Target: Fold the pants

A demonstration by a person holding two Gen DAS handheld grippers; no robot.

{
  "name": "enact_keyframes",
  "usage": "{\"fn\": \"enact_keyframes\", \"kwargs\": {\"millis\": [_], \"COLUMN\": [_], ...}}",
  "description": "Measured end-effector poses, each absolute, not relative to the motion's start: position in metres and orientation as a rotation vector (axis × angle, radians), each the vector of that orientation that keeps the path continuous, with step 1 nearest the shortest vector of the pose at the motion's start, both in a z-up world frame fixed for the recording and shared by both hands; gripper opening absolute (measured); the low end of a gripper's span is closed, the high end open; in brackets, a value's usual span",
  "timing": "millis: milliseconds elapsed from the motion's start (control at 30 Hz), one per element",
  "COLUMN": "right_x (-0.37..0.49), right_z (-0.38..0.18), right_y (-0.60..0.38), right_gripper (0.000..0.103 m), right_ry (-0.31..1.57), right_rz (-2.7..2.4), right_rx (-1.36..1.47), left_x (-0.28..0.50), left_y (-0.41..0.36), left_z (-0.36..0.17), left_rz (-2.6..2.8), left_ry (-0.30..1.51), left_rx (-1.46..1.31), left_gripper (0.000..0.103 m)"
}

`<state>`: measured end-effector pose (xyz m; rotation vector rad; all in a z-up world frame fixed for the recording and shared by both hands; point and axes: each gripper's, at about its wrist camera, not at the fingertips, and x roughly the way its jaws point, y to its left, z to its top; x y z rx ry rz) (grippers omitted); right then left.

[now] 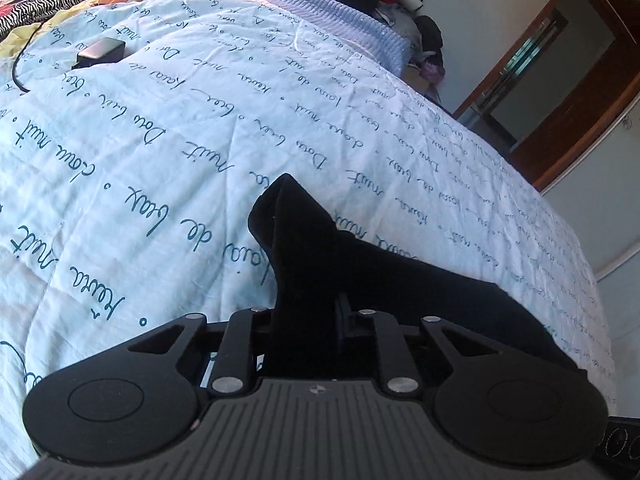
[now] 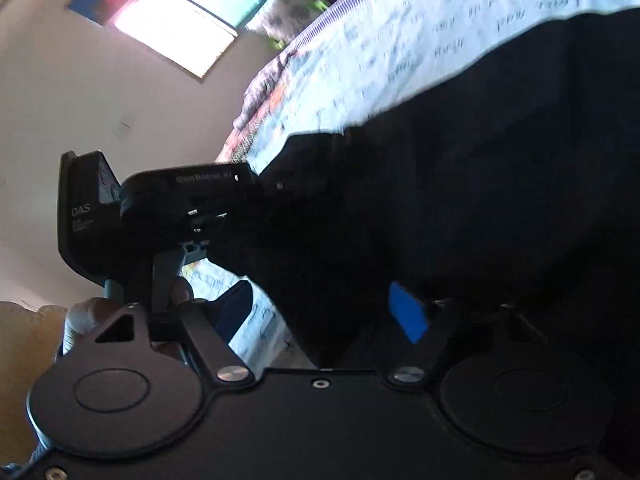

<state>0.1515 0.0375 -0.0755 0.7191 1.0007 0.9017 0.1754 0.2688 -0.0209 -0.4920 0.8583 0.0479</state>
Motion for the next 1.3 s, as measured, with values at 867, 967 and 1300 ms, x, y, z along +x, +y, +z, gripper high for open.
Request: {"fn": "enact_keyframes", "kwargs": {"millis": [867,967,1300], "right_x": [0.042,0.033,0.021], "right_z": [-0.081,-0.091,-0.120], "right_y": [-0.323,-0.334,-0.363], "right_gripper": [0.083,0.083,0.083], "right_ry": [0.457,0.458,0.443], "right_rz": [0.581,0.559,0.478], "right_rx": [1.315,1.335,1.421], "left_x": [0.219,0.218,0.217], "left_y": [-0.054,-0.097,-0.184], "left_z": [0.001,-0.015,-0.039], "left_rz": [-0.326,-0.368,-0.504], "left_ry": [0.970,0.999,1.063], "left_rx": [-0.151,-0.094,-0.062], "left_gripper": [0.014,0.014,0.000]}}
